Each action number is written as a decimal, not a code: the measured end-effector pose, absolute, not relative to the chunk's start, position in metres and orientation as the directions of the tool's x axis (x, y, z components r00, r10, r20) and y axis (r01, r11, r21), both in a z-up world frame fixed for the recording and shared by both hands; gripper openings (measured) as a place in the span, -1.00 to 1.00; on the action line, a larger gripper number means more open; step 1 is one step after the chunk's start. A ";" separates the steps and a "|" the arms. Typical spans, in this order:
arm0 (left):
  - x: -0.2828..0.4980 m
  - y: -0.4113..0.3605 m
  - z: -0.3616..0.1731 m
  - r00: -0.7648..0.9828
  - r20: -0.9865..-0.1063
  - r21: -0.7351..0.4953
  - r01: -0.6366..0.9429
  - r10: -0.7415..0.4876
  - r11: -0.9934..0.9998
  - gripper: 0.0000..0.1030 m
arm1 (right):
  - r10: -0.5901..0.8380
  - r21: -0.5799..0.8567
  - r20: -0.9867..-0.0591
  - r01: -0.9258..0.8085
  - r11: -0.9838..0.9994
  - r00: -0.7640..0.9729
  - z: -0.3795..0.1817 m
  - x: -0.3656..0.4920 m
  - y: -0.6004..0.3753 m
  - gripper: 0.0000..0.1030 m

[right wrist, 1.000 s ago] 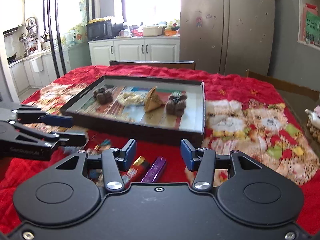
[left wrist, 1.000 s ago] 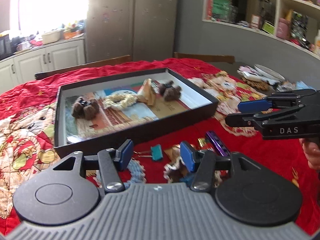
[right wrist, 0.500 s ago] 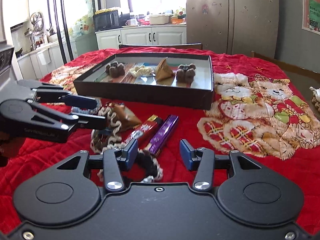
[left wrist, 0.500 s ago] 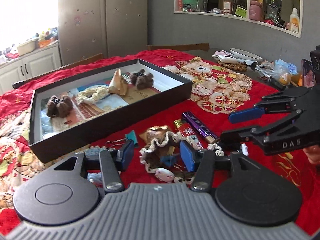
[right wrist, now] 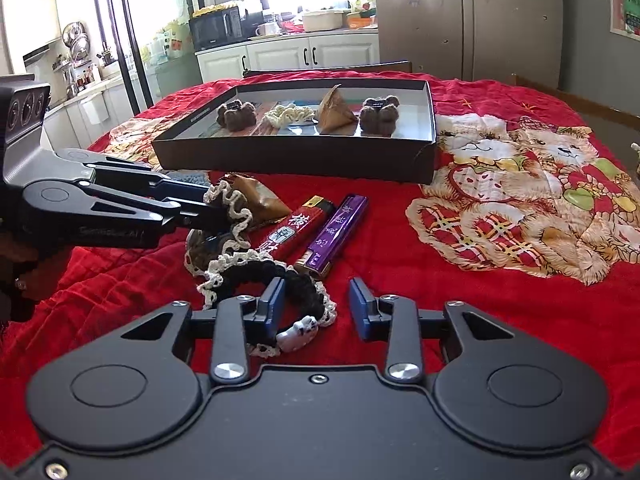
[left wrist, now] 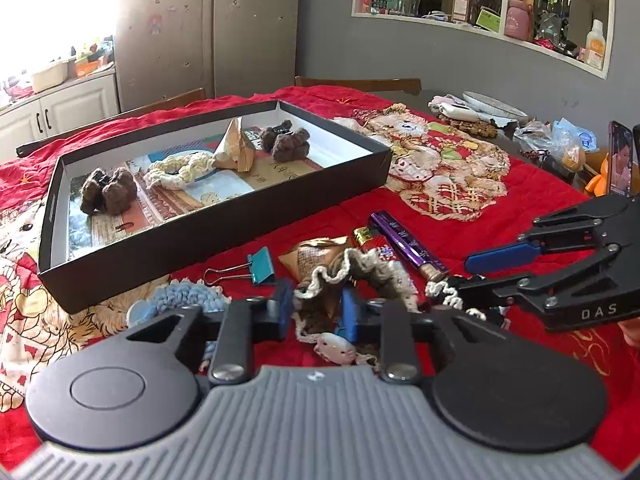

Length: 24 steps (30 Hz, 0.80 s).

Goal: Organize objects
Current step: 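Grasp black lace-trimmed scrunchie with right gripper while left gripper closes on lace scrunchie, then lift both lace scrunchies and carry them with both grippers over the black box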

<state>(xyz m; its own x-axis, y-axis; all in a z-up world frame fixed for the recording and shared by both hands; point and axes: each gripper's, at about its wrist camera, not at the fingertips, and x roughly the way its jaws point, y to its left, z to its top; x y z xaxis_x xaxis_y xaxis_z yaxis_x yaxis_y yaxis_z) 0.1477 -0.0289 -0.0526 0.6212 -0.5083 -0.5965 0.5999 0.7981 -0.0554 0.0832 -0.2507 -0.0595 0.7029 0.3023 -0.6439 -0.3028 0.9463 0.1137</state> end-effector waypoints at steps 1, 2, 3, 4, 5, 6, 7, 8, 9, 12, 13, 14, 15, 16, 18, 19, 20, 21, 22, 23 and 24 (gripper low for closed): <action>0.147 -0.029 -0.052 0.622 -0.595 -0.056 0.599 -0.508 0.799 -0.50 | 0.303 0.115 -0.644 -0.303 0.946 0.702 -0.060 0.083 -0.251 -0.38; 0.147 -0.028 -0.052 0.622 -0.594 -0.059 0.598 -0.509 0.799 -0.54 | 0.303 0.116 -0.645 -0.301 0.946 0.702 -0.060 0.083 -0.252 -0.38; 0.147 -0.028 -0.052 0.623 -0.594 -0.059 0.597 -0.509 0.800 -0.59 | 0.302 0.117 -0.645 -0.300 0.947 0.702 -0.060 0.083 -0.252 -0.38; 0.146 -0.028 -0.052 0.624 -0.594 -0.059 0.595 -0.507 0.801 -0.61 | 0.302 0.118 -0.645 -0.299 0.947 0.702 -0.061 0.083 -0.252 -0.38; 0.146 -0.028 -0.052 0.627 -0.593 -0.058 0.593 -0.505 0.803 -0.62 | 0.301 0.118 -0.645 -0.298 0.947 0.703 -0.061 0.083 -0.252 -0.39; 0.145 -0.028 -0.052 0.630 -0.592 -0.058 0.590 -0.503 0.806 -0.63 | 0.300 0.116 -0.644 -0.298 0.948 0.704 -0.061 0.082 -0.252 -0.39; 0.145 -0.028 -0.052 0.632 -0.590 -0.059 0.587 -0.502 0.807 -0.63 | 0.298 0.113 -0.644 -0.298 0.948 0.705 -0.061 0.082 -0.252 -0.39; 0.144 -0.027 -0.052 0.631 -0.591 -0.062 0.586 -0.503 0.808 -0.65 | 0.295 0.108 -0.644 -0.297 0.949 0.706 -0.061 0.082 -0.251 -0.39; 0.144 -0.026 -0.052 0.630 -0.589 -0.067 0.586 -0.505 0.808 -0.67 | 0.290 0.103 -0.645 -0.297 0.949 0.707 -0.061 0.082 -0.251 -0.39; 0.141 -0.025 -0.051 0.630 -0.583 -0.075 0.587 -0.513 0.806 -0.69 | 0.282 0.089 -0.647 -0.297 0.951 0.709 -0.062 0.082 -0.250 -0.38; 0.140 -0.025 -0.049 0.630 -0.580 -0.076 0.588 -0.515 0.805 -0.70 | 0.280 0.085 -0.647 -0.299 0.951 0.709 -0.062 0.081 -0.250 -0.39; 0.138 -0.025 -0.048 0.631 -0.578 -0.077 0.590 -0.518 0.804 -0.70 | 0.279 0.081 -0.648 -0.299 0.951 0.709 -0.063 0.081 -0.250 -0.38; 0.136 -0.025 -0.047 0.631 -0.573 -0.081 0.592 -0.523 0.802 -0.70 | 0.278 0.078 -0.649 -0.302 0.950 0.708 -0.063 0.081 -0.249 -0.38; 0.135 -0.024 -0.046 0.630 -0.570 -0.083 0.594 -0.528 0.800 -0.70 | 0.276 0.072 -0.650 -0.304 0.950 0.708 -0.063 0.080 -0.249 -0.38; 0.131 -0.024 -0.043 0.631 -0.560 -0.085 0.600 -0.537 0.795 -0.70 | 0.273 0.063 -0.650 -0.307 0.950 0.709 -0.063 0.080 -0.248 -0.39; 0.129 -0.024 -0.042 0.631 -0.558 -0.085 0.602 -0.539 0.794 -0.70 | 0.270 0.057 -0.650 -0.309 0.949 0.710 -0.063 0.079 -0.247 -0.41; 0.127 -0.024 -0.041 0.631 -0.555 -0.085 0.605 -0.542 0.792 -0.70 | 0.270 0.053 -0.650 -0.312 0.949 0.710 -0.063 0.079 -0.247 -0.45; 0.125 -0.024 -0.040 0.633 -0.552 -0.084 0.606 -0.544 0.791 -0.70 | 0.272 0.049 -0.650 -0.317 0.947 0.710 -0.064 0.079 -0.246 -0.49; 0.124 -0.024 -0.039 0.633 -0.550 -0.084 0.607 -0.545 0.790 -0.70 | 0.276 0.048 -0.649 -0.324 0.945 0.709 -0.063 0.078 -0.245 -0.60; 0.123 -0.024 -0.038 0.634 -0.547 -0.085 0.608 -0.547 0.790 -0.70 | 0.278 0.046 -0.650 -0.328 0.943 0.707 -0.063 0.078 -0.245 -0.63; 0.122 -0.023 -0.037 0.636 -0.544 -0.086 0.607 -0.547 0.790 -0.70 | 0.275 0.039 -0.648 -0.329 0.943 0.710 -0.064 0.077 -0.244 -0.65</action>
<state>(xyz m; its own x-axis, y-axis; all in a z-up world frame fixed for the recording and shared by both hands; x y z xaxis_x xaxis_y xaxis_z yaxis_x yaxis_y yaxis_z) 0.1217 -0.0228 -0.0372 0.6357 -0.5474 -0.5443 0.6068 0.7902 -0.0860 0.0772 -0.2439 -0.0635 0.7100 0.2749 -0.6484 -0.3294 0.9434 0.0392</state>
